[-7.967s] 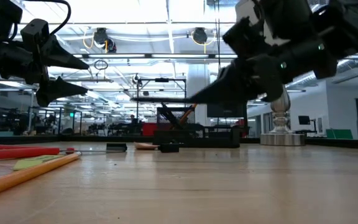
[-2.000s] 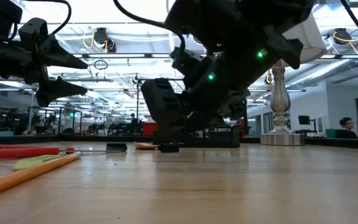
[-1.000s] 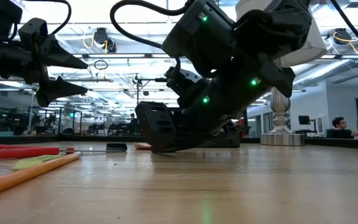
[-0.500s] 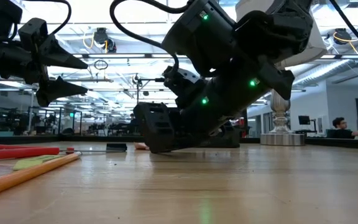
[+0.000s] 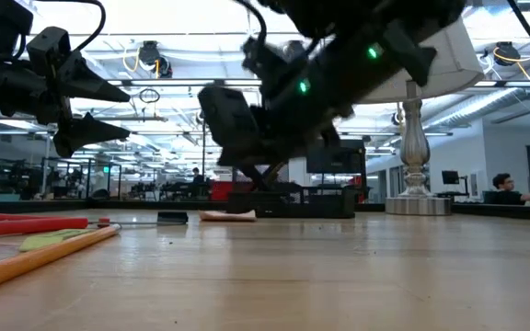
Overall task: Pick and place office supplies into organizer
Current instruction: Put the right black paper clip into the desk organizer, then put the white paper into the desk organizer
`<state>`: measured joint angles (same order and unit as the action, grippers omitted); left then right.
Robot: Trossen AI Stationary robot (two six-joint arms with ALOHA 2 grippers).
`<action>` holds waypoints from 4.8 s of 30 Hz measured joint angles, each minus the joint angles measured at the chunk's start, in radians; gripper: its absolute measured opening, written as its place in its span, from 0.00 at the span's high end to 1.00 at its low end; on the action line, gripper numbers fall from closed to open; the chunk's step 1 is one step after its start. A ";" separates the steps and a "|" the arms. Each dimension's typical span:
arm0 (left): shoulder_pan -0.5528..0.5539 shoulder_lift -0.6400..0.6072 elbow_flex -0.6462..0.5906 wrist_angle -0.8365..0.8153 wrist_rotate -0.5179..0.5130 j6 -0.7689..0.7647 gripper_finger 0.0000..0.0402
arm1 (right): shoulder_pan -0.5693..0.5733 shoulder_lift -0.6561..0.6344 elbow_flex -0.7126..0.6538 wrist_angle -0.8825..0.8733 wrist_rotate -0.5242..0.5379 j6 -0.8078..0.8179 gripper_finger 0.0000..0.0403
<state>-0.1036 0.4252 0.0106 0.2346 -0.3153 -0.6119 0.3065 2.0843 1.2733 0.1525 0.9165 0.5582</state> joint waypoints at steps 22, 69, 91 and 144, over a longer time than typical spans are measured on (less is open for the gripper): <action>0.000 0.000 0.000 -0.001 0.001 -0.003 0.19 | -0.299 -0.046 0.001 -0.074 -0.251 -0.032 0.60; 0.000 0.000 0.000 0.001 -0.005 0.002 0.19 | -0.086 0.044 0.004 0.064 -0.392 -0.649 0.51; 0.000 0.000 0.000 0.002 -0.004 0.002 0.19 | -0.169 0.062 0.005 0.118 -0.423 -0.728 0.51; 0.000 0.000 0.000 0.001 -0.001 0.007 0.19 | -0.153 0.143 0.046 -0.010 -0.253 -0.514 0.98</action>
<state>-0.1032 0.4252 0.0106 0.2352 -0.3161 -0.6044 0.1539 2.2268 1.3193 0.1428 0.6639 0.0444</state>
